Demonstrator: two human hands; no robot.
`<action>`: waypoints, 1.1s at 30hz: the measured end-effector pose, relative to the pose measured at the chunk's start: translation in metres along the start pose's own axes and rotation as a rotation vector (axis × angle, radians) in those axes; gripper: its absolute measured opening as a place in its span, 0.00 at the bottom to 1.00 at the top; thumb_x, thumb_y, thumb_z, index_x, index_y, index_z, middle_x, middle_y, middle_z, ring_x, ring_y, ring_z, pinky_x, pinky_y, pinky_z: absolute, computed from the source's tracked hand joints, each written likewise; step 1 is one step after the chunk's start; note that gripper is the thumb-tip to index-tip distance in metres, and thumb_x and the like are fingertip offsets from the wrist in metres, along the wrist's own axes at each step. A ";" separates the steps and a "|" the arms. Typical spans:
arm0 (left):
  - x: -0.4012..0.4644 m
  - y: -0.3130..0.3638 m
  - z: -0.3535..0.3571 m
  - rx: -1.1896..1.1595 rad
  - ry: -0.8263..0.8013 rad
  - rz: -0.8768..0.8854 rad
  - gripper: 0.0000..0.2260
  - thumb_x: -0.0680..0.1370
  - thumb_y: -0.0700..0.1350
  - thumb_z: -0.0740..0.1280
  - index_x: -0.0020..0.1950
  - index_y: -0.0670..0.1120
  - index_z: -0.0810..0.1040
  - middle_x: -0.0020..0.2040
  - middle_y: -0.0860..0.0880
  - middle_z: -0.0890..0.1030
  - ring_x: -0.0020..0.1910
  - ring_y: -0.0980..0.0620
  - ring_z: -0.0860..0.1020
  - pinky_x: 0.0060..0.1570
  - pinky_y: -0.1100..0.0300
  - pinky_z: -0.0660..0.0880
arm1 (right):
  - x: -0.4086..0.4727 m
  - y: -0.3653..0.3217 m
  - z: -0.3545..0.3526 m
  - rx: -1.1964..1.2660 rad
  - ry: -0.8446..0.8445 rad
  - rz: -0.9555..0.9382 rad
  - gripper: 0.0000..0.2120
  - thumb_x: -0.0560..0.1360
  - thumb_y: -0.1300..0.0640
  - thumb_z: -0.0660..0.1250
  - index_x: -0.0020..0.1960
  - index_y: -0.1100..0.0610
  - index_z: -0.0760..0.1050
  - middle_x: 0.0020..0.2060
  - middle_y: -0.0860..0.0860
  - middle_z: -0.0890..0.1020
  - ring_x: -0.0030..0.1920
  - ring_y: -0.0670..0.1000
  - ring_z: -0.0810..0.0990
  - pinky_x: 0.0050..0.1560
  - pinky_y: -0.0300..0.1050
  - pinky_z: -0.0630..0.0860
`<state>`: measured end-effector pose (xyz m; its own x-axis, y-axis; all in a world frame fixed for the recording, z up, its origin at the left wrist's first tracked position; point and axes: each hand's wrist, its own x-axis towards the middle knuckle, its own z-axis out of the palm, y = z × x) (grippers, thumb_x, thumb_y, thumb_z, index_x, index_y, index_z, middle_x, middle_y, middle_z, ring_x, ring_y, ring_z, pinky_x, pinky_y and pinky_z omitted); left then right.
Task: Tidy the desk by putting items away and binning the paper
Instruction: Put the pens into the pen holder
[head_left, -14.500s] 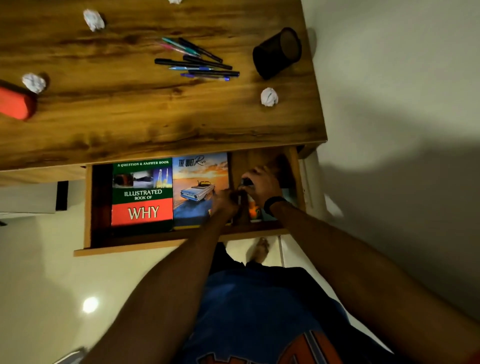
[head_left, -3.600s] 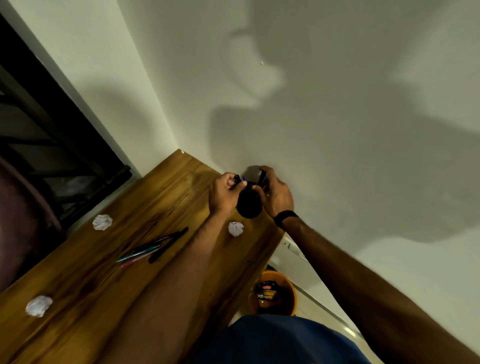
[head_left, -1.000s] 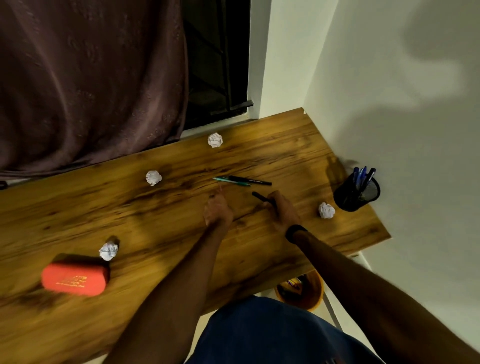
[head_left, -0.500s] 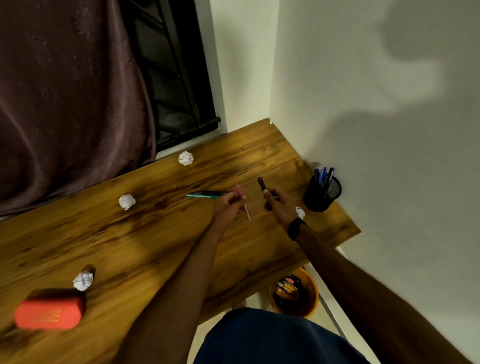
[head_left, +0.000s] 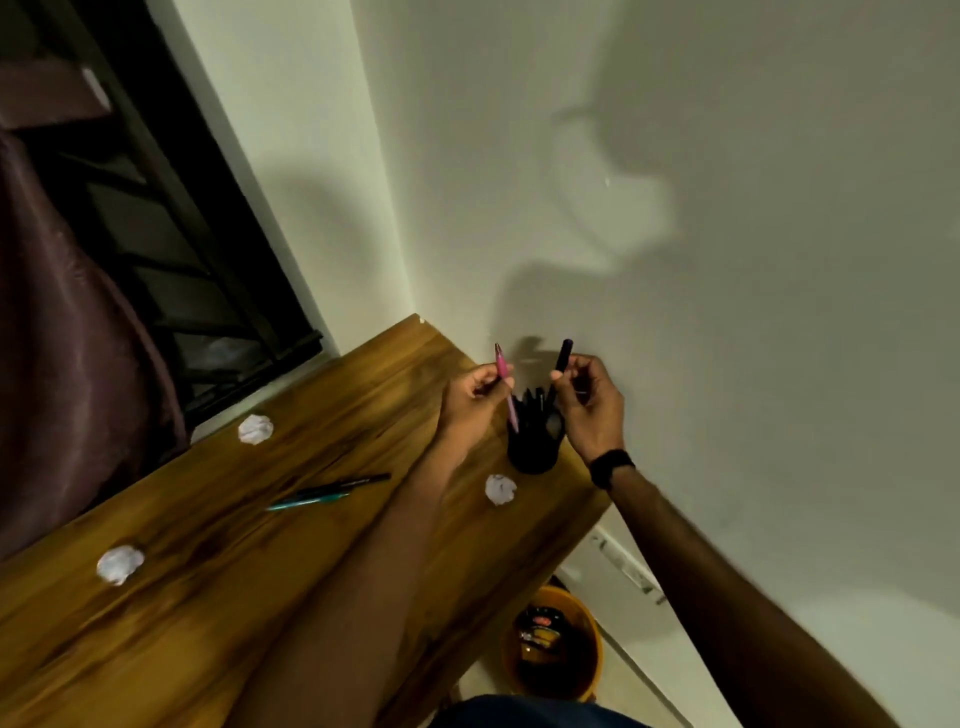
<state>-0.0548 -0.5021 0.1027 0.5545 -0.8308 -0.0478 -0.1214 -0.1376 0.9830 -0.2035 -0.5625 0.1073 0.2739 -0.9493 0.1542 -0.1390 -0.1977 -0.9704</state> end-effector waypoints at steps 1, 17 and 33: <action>0.003 0.001 0.007 0.006 -0.022 0.006 0.12 0.76 0.38 0.69 0.60 0.42 0.80 0.51 0.53 0.83 0.46 0.63 0.80 0.47 0.72 0.75 | 0.000 0.000 -0.004 -0.021 0.013 -0.011 0.06 0.78 0.57 0.66 0.54 0.53 0.75 0.42 0.43 0.81 0.42 0.39 0.79 0.44 0.34 0.78; 0.010 -0.031 0.037 0.388 0.032 -0.001 0.04 0.74 0.48 0.71 0.47 0.50 0.80 0.40 0.52 0.83 0.41 0.51 0.81 0.40 0.54 0.79 | -0.010 0.032 0.001 -0.496 -0.018 0.028 0.10 0.77 0.50 0.65 0.57 0.52 0.72 0.44 0.51 0.82 0.43 0.55 0.81 0.42 0.53 0.80; -0.006 -0.041 0.023 0.419 0.132 -0.009 0.19 0.69 0.45 0.76 0.58 0.50 0.77 0.52 0.51 0.77 0.49 0.52 0.77 0.45 0.53 0.79 | -0.027 0.041 0.017 -0.654 -0.004 0.043 0.19 0.75 0.54 0.67 0.64 0.55 0.68 0.59 0.53 0.76 0.53 0.57 0.79 0.46 0.50 0.79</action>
<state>-0.0715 -0.5039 0.0587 0.6543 -0.7562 -0.0067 -0.4239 -0.3741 0.8248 -0.2007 -0.5407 0.0597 0.2586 -0.9590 0.1158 -0.6998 -0.2686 -0.6619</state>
